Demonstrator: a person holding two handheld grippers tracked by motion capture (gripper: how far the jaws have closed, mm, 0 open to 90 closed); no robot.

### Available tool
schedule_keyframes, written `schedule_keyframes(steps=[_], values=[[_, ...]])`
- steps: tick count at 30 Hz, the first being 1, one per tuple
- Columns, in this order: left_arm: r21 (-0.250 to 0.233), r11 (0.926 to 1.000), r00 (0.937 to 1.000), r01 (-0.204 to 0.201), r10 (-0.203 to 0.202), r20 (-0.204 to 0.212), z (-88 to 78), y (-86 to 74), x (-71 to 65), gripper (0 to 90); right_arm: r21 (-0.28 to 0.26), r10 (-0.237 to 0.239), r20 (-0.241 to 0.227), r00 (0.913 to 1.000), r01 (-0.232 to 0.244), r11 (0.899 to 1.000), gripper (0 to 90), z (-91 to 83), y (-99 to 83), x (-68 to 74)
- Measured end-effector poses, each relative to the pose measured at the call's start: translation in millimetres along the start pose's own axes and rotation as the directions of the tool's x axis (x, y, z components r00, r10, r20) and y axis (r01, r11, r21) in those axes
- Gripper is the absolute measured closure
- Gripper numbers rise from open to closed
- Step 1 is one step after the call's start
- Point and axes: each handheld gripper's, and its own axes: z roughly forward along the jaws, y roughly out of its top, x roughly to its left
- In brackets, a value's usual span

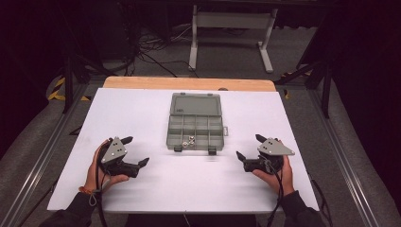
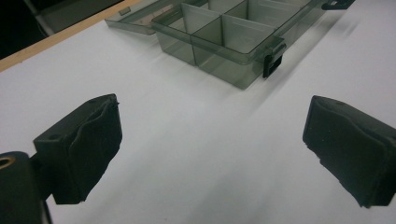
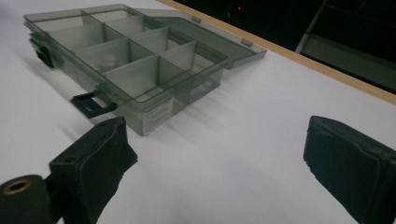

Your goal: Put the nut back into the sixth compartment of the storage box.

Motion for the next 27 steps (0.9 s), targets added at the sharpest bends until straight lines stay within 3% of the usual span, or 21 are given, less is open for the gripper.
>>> schedule_keyframes(steps=[7, 10, 13, 16, 19, 23, 27], values=[[0.015, 0.9999, 0.9993, 0.005, -0.004, -0.037, 10.4, 4.3, 15.9, 5.3, 0.012, 0.005, 0.013, 0.9999, -0.005, 1.000, 7.4, 13.2, 4.4, -13.3], [0.016, 0.9999, 0.9985, 0.006, -0.005, -0.055, 12.8, 8.7, 21.4, 5.8, 0.001, 0.028, 0.003, 0.9996, -0.028, 1.000, 12.2, 18.0, 6.2, -20.2], [0.008, 0.9999, 0.9991, 0.013, -0.013, -0.041, 16.0, 15.2, 27.5, 7.9, 0.020, 0.056, -0.028, 0.9980, -0.056, 0.998, 14.4, 23.2, 8.3, -27.7], [-0.008, 0.9996, 0.9984, 0.029, -0.029, -0.048, 21.2, 22.7, 33.7, 8.5, 0.024, 0.073, -0.048, 0.9962, -0.072, 0.997, 9.9, 29.4, 15.0, -36.3], [0.009, 0.9997, 0.9982, 0.022, -0.021, -0.057, 27.1, 28.2, 39.1, 8.7, 0.053, 0.055, -0.026, 0.9981, -0.054, 0.997, 8.2, 37.5, 25.2, -42.7], [0.014, 0.9999, 0.9979, 0.010, -0.009, -0.064, 35.0, 37.4, 45.8, 8.6, 0.012, 0.043, 0.001, 0.9991, -0.043, 0.999, 9.7, 45.9, 42.1, -51.9], [0.022, 0.9997, 0.9978, 0.014, -0.013, -0.064, 44.1, 48.4, 52.5, 8.6, 0.014, 0.043, 0.004, 0.9991, -0.043, 0.999, 10.0, 55.1, 54.6, -57.8]])
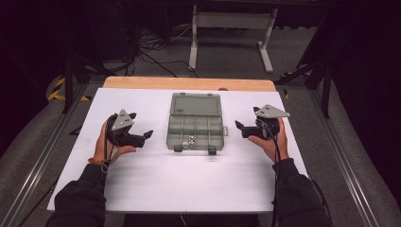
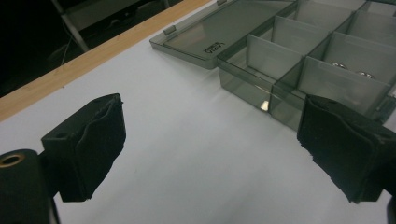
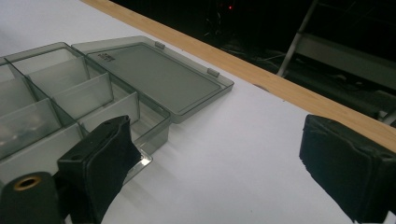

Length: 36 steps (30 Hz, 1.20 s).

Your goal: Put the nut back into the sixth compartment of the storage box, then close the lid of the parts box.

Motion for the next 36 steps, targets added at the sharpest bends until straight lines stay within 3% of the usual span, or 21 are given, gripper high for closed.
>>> schedule_keyframes(steps=[7, 14, 22, 25, 31, 36], values=[[0.003, 0.9999, 0.9999, 0.014, -0.014, -0.009, 15.2, 21.4, 10.6, 8.9, -0.002, 0.003, -0.004, 1.0000, -0.003, 1.000, 10.5, 13.7, 13.3, -3.4], [0.010, 0.9999, 1.0000, 0.004, -0.004, -0.004, 31.3, 36.7, 14.4, 8.5, 0.007, 0.013, -0.005, 0.9999, -0.013, 1.000, 11.0, 24.6, 20.3, -6.4], [0.044, 0.9990, 0.9998, -0.008, 0.008, -0.019, 46.8, 43.8, 20.9, 10.4, 0.037, 0.013, 0.012, 0.9998, -0.014, 0.999, 11.3, 33.2, 20.1, -10.1], [0.041, 0.9989, 0.9995, 0.024, -0.024, -0.019, 51.3, 44.5, 26.1, 10.2, 0.053, 0.013, 0.017, 0.9998, -0.014, 0.999, 11.3, 38.5, 18.4, -9.9], [0.073, 0.9969, 0.9985, 0.030, -0.026, -0.047, 59.0, 43.6, 30.5, 11.6, 0.078, 0.016, 0.044, 0.9989, -0.020, 0.997, 12.7, 51.2, 19.3, -12.5], [0.115, 0.9921, 0.9954, 0.051, -0.041, -0.087, 70.0, 42.6, 33.2, 19.9, 0.085, 0.038, 0.064, 0.9972, -0.043, 0.995, 18.1, 60.0, 23.1, -18.6]])
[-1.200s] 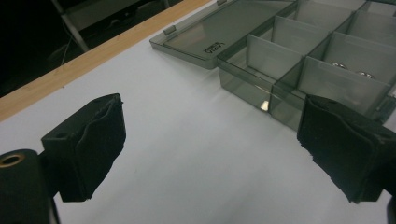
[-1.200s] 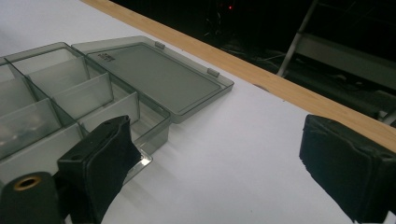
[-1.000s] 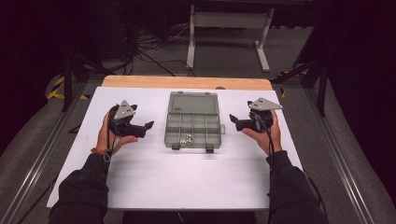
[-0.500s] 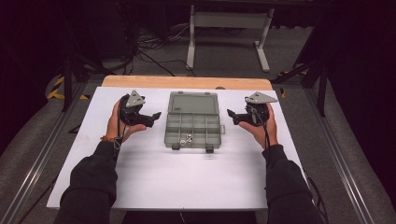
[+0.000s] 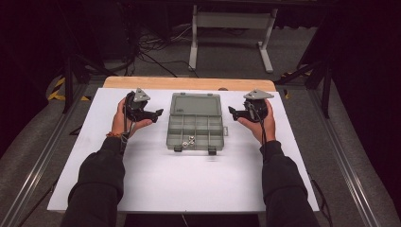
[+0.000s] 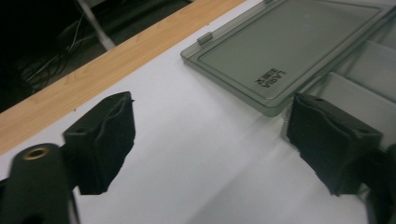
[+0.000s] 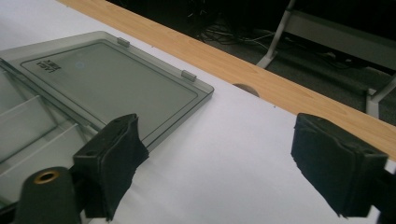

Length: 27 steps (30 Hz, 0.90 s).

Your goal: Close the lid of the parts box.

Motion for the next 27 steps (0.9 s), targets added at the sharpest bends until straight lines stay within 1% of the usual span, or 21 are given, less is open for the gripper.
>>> schedule_keyframes(steps=[1, 2, 3, 4, 5, 6, 8, 9, 10, 11, 12, 13, 14, 15, 16, 18, 19, 21, 24, 25, 27], values=[[0.002, 0.9999, 0.9999, 0.012, -0.012, -0.006, 1.9, 0.7, -0.1, 23.9, 0.007, 0.002, 0.000, 1.0000, -0.002, 1.000, 20.9, 2.0, 0.5, -0.6], [0.012, 0.9999, 0.9999, 0.011, -0.011, -0.005, 4.2, 1.6, -0.4, 28.2, 0.015, 0.002, -0.003, 1.0000, -0.002, 1.000, 24.0, 4.2, 0.8, -0.9], [0.020, 0.9998, 1.0000, 0.008, -0.007, -0.006, 6.7, 2.2, -1.3, 32.5, 0.026, -0.003, -0.003, 1.0000, 0.003, 1.000, 29.6, 6.6, 0.9, -0.9], [0.038, 0.9992, 0.9998, -0.009, 0.010, -0.015, 10.2, 3.1, -2.7, 35.8, 0.034, -0.005, -0.003, 1.0000, 0.006, 0.999, 36.3, 8.6, 0.8, -0.5], [0.061, 0.9980, 0.9997, -0.017, 0.018, -0.014, 13.8, 3.6, -4.6, 38.9, 0.051, -0.011, -0.006, 0.9999, 0.011, 0.999, 41.2, 11.5, 0.5, 0.2], [0.073, 0.9970, 0.9996, -0.027, 0.028, -0.010, 17.4, 4.0, -6.3, 43.6, 0.068, -0.019, -0.011, 0.9998, 0.020, 0.997, 44.8, 14.6, 0.2, 1.3], [0.099, 0.9943, 0.9992, -0.039, 0.039, 0.003, 25.1, 4.6, -9.8, 54.2, 0.096, -0.031, -0.029, 0.9991, 0.034, 0.995, 57.7, 20.4, -0.5, 3.5], [0.116, 0.9917, 0.9985, -0.055, 0.055, 0.007, 28.4, 4.6, -11.3, 60.2, 0.113, -0.036, -0.044, 0.9984, 0.041, 0.993, 63.5, 24.0, -0.7, 4.8], [0.132, 0.9898, 0.9985, -0.055, 0.053, 0.012, 31.4, 4.5, -12.4, 64.3, 0.128, -0.047, -0.057, 0.9973, 0.053, 0.990, 70.5, 27.1, -0.9, 5.5], [0.154, 0.9869, 0.9987, -0.049, 0.047, 0.020, 36.0, 4.4, -13.4, 68.2, 0.142, -0.051, -0.068, 0.9963, 0.061, 0.988, 74.2, 29.3, -1.0, 6.4], [0.169, 0.9837, 0.9981, -0.061, 0.057, 0.023, 38.9, 4.7, -14.2, 72.1, 0.167, -0.064, -0.075, 0.9952, 0.076, 0.983, 78.1, 33.3, -1.4, 8.0], [0.180, 0.9816, 0.9977, -0.065, 0.061, 0.030, 41.2, 5.3, -15.0, 74.3, 0.188, -0.071, -0.079, 0.9944, 0.085, 0.979, 82.1, 36.3, -1.6, 8.8], [0.181, 0.9812, 0.9975, -0.067, 0.061, 0.036, 42.5, 5.8, -15.5, 76.4, 0.204, -0.068, -0.086, 0.9940, 0.085, 0.975, 85.7, 38.9, -1.5, 9.3], [0.185, 0.9804, 0.9971, -0.069, 0.062, 0.044, 44.0, 6.3, -16.2, 78.3, 0.209, -0.063, -0.096, 0.9934, 0.082, 0.974, 88.0, 40.7, -1.5, 9.5], [0.189, 0.9790, 0.9967, -0.076, 0.070, 0.042, 46.7, 7.1, -17.8, 80.0, 0.216, -0.062, -0.105, 0.9925, 0.084, 0.973, 89.5, 42.1, -1.3, 10.0], [0.203, 0.9748, 0.9952, -0.092, 0.082, 0.053, 50.6, 8.6, -20.2, 84.7, 0.238, -0.075, -0.110, 0.9911, 0.099, 0.966, 90.0, 46.4, -1.4, 11.2], [0.212, 0.9727, 0.9949, -0.096, 0.086, 0.052, 52.6, 8.6, -21.4, 85.9, 0.259, -0.081, -0.111, 0.9905, 0.108, 0.960, 90.0, 50.0, -2.5, 11.6], [0.222, 0.9701, 0.9947, -0.098, 0.088, 0.054, 55.9, 8.0, -22.9, 86.1, 0.271, -0.079, -0.113, 0.9905, 0.107, 0.957, 90.0, 53.4, -4.6, 11.2], [0.244, 0.9647, 0.9945, -0.100, 0.088, 0.057, 61.4, 4.9, -24.8, 86.2, 0.272, -0.068, -0.131, 0.9891, 0.102, 0.957, 90.0, 58.4, -7.3, 12.0], [0.244, 0.9650, 0.9946, -0.097, 0.085, 0.060, 62.9, 4.1, -25.4, 86.2, 0.275, -0.073, -0.138, 0.9878, 0.109, 0.955, 90.0, 59.5, -7.6, 12.8], [0.244, 0.9649, 0.9944, -0.097, 0.084, 0.065, 64.8, 3.4, -26.1, 86.1, 0.290, -0.091, -0.140, 0.9859, 0.129, 0.948, 90.0, 62.8, -8.5, 15.1]])
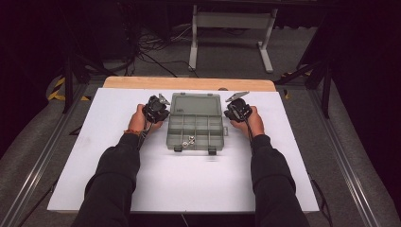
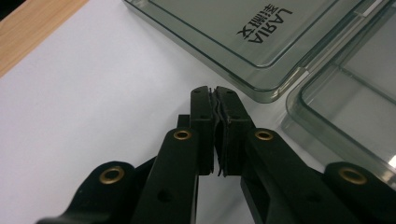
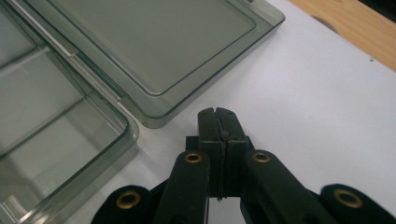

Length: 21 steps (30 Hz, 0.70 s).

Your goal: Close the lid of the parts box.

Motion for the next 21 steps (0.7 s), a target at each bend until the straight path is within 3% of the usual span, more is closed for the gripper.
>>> schedule_keyframes(steps=[5, 18, 21], values=[[-0.027, 0.9995, 0.9998, 0.019, -0.019, 0.004, 1.4, -2.0, 1.8, 85.4, 0.003, -0.013, -0.031, 0.9994, 0.014, 1.000, 90.0, 7.0, 0.2, 2.6], [-0.063, 0.9968, 0.9985, 0.049, -0.050, -0.021, 8.1, -1.3, 1.6, 87.8, -0.024, -0.004, -0.045, 0.9990, 0.003, 1.000, 90.0, 10.8, -0.6, -0.8], [-0.061, 0.9951, 0.9961, 0.078, -0.080, -0.035, 11.1, 2.6, 3.5, 86.9, -0.018, -0.005, -0.034, 0.9994, 0.005, 1.000, 90.0, 13.5, 3.3, -0.9]])
